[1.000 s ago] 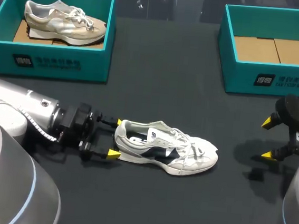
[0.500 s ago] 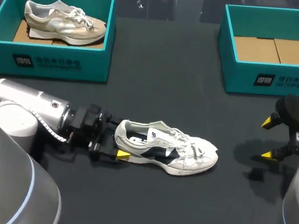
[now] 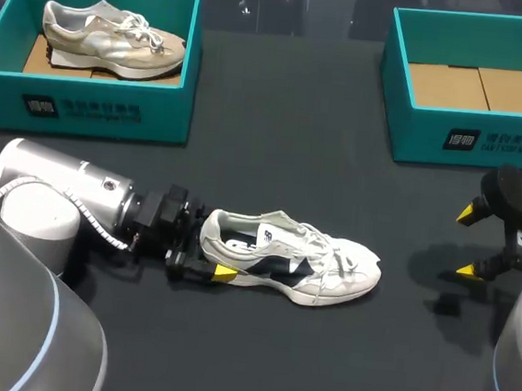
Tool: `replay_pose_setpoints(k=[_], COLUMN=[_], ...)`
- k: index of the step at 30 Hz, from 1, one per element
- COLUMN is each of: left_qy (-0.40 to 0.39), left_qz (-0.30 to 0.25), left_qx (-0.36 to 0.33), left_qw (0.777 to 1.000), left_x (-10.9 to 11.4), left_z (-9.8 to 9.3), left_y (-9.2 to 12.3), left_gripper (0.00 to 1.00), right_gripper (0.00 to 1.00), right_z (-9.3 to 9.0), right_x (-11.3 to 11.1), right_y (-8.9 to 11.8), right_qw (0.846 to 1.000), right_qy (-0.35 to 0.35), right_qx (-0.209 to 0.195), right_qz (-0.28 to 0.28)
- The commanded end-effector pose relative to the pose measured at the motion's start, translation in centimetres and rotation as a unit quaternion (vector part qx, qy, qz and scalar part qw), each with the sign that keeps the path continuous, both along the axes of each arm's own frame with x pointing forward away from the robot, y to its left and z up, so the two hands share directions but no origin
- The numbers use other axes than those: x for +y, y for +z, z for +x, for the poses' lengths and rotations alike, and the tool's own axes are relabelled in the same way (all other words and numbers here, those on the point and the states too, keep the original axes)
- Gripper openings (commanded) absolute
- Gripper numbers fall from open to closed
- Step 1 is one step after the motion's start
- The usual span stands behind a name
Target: Take the shoe out of the shoebox, open the shoe tongue, remove and reinsert the insole, then place the shoe into the shoebox
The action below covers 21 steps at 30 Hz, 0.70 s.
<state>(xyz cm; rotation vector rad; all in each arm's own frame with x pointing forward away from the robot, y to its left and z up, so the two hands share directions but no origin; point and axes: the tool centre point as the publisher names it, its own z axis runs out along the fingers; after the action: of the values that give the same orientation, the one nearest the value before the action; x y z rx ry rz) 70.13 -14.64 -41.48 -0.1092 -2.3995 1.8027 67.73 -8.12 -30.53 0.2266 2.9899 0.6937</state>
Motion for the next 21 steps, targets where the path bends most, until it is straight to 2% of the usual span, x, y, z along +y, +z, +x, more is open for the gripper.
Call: replay_pose_setpoints(k=[1, 21], left_qy=[0.0, 0.042], left_qz=[0.003, 0.003], left_qx=[0.001, 0.006], left_qw=[1.0, 0.999], left_x=[-0.51, -0.19], left_z=[-0.05, -0.63], left_y=[-0.44, -0.31], left_gripper=[0.0, 0.0], right_gripper=[1.0, 1.0], right_z=[-0.15, -0.15], right_x=[0.06, 0.06], right_y=[-0.05, -0.05], right_qw=[1.0, 1.0], right_qy=[-0.001, -0.001], right_qx=[-0.001, -0.001], right_qz=[-0.001, -0.001])
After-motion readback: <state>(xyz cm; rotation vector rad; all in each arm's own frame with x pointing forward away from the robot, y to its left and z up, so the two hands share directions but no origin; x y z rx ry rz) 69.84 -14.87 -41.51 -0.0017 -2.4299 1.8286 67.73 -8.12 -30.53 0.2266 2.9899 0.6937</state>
